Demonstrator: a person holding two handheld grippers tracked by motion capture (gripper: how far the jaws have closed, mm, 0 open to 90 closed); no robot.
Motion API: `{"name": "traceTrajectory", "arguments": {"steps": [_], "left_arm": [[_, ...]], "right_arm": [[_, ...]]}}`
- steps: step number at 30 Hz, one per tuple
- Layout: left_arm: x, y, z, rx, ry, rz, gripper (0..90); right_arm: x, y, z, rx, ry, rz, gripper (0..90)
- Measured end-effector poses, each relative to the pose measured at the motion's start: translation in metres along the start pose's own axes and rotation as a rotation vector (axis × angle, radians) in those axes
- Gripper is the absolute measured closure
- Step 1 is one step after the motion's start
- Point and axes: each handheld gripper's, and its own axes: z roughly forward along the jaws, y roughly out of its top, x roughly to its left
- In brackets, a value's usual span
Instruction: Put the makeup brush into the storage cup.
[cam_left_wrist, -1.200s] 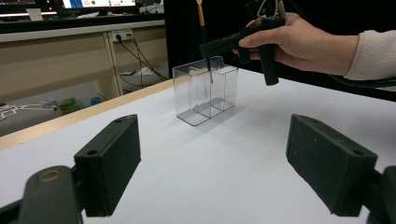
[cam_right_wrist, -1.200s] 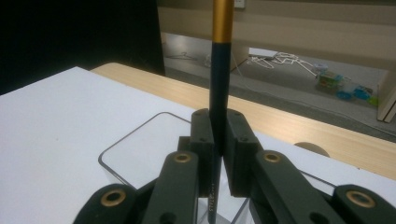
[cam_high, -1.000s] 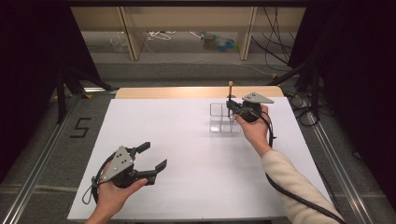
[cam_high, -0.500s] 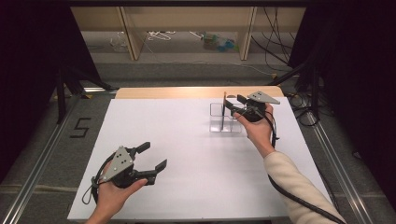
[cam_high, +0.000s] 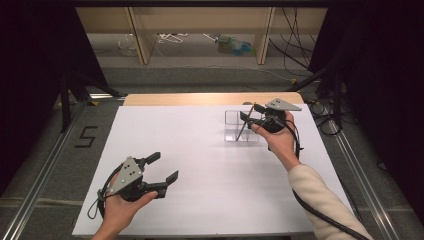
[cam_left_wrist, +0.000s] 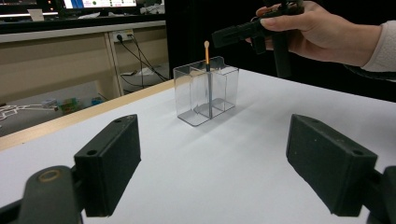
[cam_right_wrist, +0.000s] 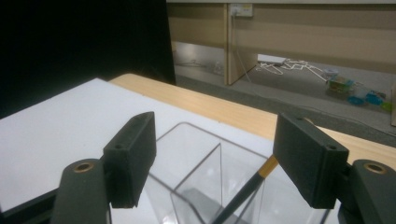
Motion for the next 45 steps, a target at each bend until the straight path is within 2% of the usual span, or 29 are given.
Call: {"name": "traceTrajectory", "arguments": {"steps": [4, 6, 8, 9, 10, 11, 14, 16, 18, 21, 22, 23, 30, 31, 33, 34, 35, 39, 41, 42, 44, 45], "left_arm": [[-0.001, 0.0, 0.0, -0.001, 0.001, -0.006, 17.5], [-0.001, 0.0, 0.0, 0.009, 0.007, -0.004, 17.5], [0.0, 0.0, 0.0, 0.009, 0.007, 0.007, 17.5], [0.0, 0.0, 0.0, 0.009, 0.007, 0.007, 17.5], [0.001, 0.0, 0.0, 0.009, 0.007, 0.007, 17.5], [0.001, 0.0, 0.0, 0.009, 0.007, 0.007, 17.5], [0.0, 0.0, 0.0, 0.01, 0.007, 0.005, 17.5], [0.0, 0.0, 0.0, 0.01, 0.007, 0.005, 17.5], [0.0, 0.0, 0.0, 0.01, 0.007, 0.005, 17.5], [0.0, 0.0, 0.0, 0.01, 0.007, 0.005, 17.5], [0.0, 0.0, 0.0, 0.01, 0.007, 0.005, 17.5], [0.0, 0.0, 0.0, 0.01, 0.007, 0.006, 17.5], [0.0, 0.0, 0.0, 0.009, 0.007, -0.001, 17.5], [0.0, 0.0, 0.0, 0.009, 0.007, -0.007, 17.4], [0.0, 0.0, 0.0, 0.01, 0.006, -0.009, 17.5], [0.0, 0.0, 0.0, 0.009, 0.006, -0.008, 17.5], [0.0, 0.0, 0.0, 0.009, 0.007, -0.001, 17.5], [0.0, -0.001, 0.001, 0.011, 0.007, -0.01, 17.5], [0.0, -0.001, 0.0, 0.01, 0.007, -0.009, 17.5], [0.0, 0.0, 0.0, 0.01, 0.008, -0.008, 17.5], [0.0, -0.001, 0.0, 0.01, 0.008, -0.009, 17.5], [0.0, -0.001, 0.0, 0.011, 0.008, -0.009, 17.5]], "right_arm": [[-0.003, -0.002, -0.007, 0.003, 0.019, -0.001, 30.4], [-0.004, -0.002, -0.012, 0.03, 0.026, 0.005, 30.4], [-0.005, -0.003, -0.016, 0.033, 0.03, -0.003, 30.4], [-0.005, -0.004, -0.018, 0.037, 0.033, 0.008, 30.4], [-0.006, -0.004, -0.02, 0.028, 0.034, -0.011, 30.4], [-0.005, -0.005, -0.022, 0.043, 0.047, 0.004, 30.3], [-0.006, -0.005, -0.026, 0.027, 0.053, -0.012, 30.2], [-0.005, -0.006, -0.029, 0.044, 0.059, 0.0, 30.3], [-0.005, -0.006, -0.031, 0.044, 0.057, -0.011, 30.2], [-0.004, -0.006, -0.033, 0.048, 0.066, -0.004, 30.2], [-0.005, -0.007, -0.033, 0.022, 0.064, -0.022, 30.2], [-0.003, -0.007, -0.035, 0.044, 0.072, -0.006, 30.3], [-0.001, -0.009, -0.041, 0.036, 0.09, -0.018, 30.3], [-0.001, -0.009, -0.043, 0.055, 0.09, -0.016, 30.2], [-0.001, -0.01, -0.044, 0.034, 0.084, -0.041, 30.2], [0.0, -0.01, -0.046, 0.045, 0.095, -0.027, 30.2], [-0.001, -0.011, -0.047, 0.031, 0.089, -0.046, 30.2], [0.0, -0.012, -0.052, 0.03, 0.1, -0.049, 29.9], [0.002, -0.013, -0.056, 0.052, 0.113, -0.028, 29.9], [0.001, -0.013, -0.056, 0.036, 0.107, -0.05, 29.9], [0.003, -0.014, -0.059, 0.048, 0.108, -0.041, 30.0], [0.002, -0.014, -0.059, 0.032, 0.112, -0.056, 29.9]]}}
